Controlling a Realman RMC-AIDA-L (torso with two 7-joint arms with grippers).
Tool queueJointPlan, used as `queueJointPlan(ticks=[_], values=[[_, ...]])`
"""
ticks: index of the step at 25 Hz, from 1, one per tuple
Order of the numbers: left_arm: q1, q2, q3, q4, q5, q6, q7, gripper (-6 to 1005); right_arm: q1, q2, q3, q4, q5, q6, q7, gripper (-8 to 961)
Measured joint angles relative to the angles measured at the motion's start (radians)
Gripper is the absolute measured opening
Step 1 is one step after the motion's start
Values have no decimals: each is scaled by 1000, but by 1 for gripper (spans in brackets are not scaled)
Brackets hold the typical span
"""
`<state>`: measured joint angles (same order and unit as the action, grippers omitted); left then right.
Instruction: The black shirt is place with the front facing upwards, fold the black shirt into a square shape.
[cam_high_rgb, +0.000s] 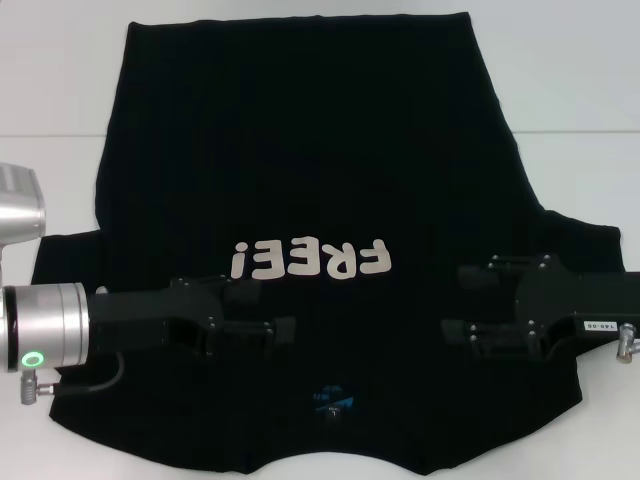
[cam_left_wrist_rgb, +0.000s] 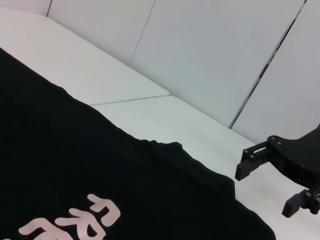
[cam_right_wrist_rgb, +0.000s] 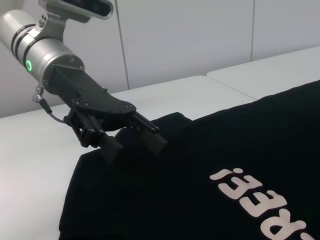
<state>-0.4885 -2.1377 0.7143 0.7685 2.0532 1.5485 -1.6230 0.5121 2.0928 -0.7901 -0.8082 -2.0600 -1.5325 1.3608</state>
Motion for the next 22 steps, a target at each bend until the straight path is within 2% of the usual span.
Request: queueJointPlan(ticks=[15, 19, 22], values=[[1, -1, -8, -3, -5, 2, -2, 920, 16, 1, 9, 45, 10, 51, -11, 788], [3, 3, -120, 1, -18, 3, -109, 920, 16, -1, 82, 51, 94, 104, 155, 788], [12, 24, -219, 6, -16, 1, -288, 919, 6, -10, 159, 54, 156, 185, 407, 789]])
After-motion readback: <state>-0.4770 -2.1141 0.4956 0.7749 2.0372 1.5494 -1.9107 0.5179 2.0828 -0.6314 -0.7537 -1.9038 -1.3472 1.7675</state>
